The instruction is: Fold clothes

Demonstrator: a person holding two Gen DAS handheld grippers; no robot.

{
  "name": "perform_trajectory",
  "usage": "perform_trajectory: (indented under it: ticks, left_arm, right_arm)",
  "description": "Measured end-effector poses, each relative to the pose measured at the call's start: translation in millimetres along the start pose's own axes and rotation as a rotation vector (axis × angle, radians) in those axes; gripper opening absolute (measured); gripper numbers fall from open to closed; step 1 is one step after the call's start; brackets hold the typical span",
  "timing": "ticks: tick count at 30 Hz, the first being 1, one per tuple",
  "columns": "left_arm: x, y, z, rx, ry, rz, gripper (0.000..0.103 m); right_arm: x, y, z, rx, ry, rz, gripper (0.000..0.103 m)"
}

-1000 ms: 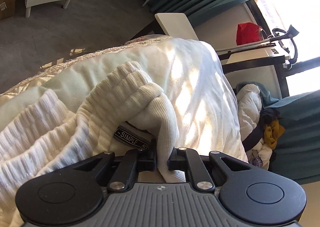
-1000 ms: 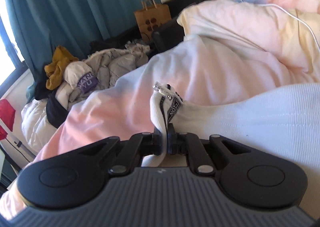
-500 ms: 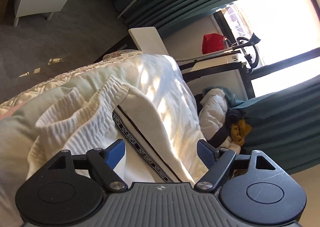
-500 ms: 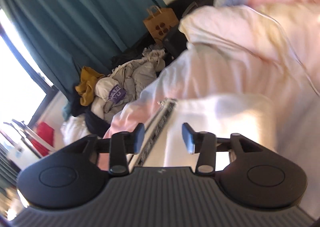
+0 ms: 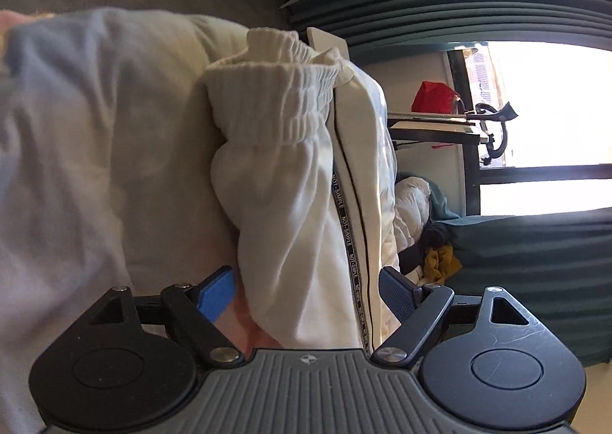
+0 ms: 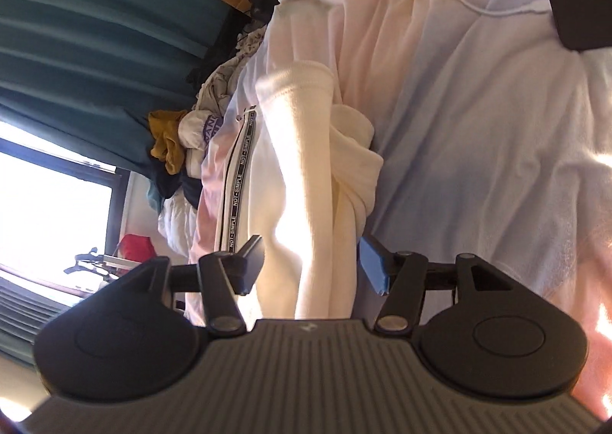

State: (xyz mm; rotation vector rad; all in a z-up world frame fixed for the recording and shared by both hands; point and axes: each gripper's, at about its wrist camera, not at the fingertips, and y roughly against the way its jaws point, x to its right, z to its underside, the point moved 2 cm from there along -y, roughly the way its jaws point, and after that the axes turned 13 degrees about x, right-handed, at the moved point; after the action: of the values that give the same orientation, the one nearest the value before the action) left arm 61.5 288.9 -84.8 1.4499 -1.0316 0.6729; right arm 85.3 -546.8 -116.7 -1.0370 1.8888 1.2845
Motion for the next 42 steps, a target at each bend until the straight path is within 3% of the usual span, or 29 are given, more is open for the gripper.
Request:
perform_trajectory:
  ticks: [6, 11, 14, 16, 18, 20, 23, 26, 32, 39, 42]
  left_arm:
    - [-5, -39, 1, 0.020, -0.028, 0.067, 0.081]
    - [-14, -70, -5, 0.051, -0.016, 0.064, 0.068]
    - [-20, -79, -10, 0.053, 0.009, 0.076, 0.051]
    - [-23, -83, -14, 0.060, 0.016, 0.094, 0.028]
    - [-24, -86, -18, 0.068, 0.014, 0.107, 0.021]
    - [-23, -86, -18, 0.083, 0.008, 0.125, 0.018]
    - [-17, -81, -18, 0.114, -0.016, 0.147, 0.015]
    - [-15, -72, -21, 0.130, -0.002, 0.180, 0.012]
    - [-19, -53, -30, 0.149, 0.011, 0.196, 0.010]
    - [-35, -23, -34, 0.115, 0.045, 0.151, 0.010]
    - [-44, -15, -46, 0.087, 0.020, 0.082, 0.012]
  right_arm:
    - [11, -38, 11, -0.048, -0.003, -0.012, 0.059]
    - [3, -71, 21, -0.032, 0.039, -0.024, 0.059]
    - [1, -83, 19, 0.004, 0.057, -0.044, 0.057]
    - [2, -87, 17, 0.022, 0.069, -0.049, 0.049]
    - [3, -87, 15, 0.043, 0.057, -0.049, 0.032]
    - [0, -84, 13, 0.061, 0.057, -0.048, 0.021]
    - [-8, -75, 7, 0.085, 0.057, -0.066, 0.015]
    - [-17, -55, 0, 0.111, 0.051, -0.121, 0.013]
    - [-8, -11, -11, 0.114, -0.051, -0.147, 0.012]
    - [25, 30, -23, 0.030, -0.085, -0.022, 0.012]
    - [48, 37, -21, -0.007, -0.093, 0.047, 0.012]
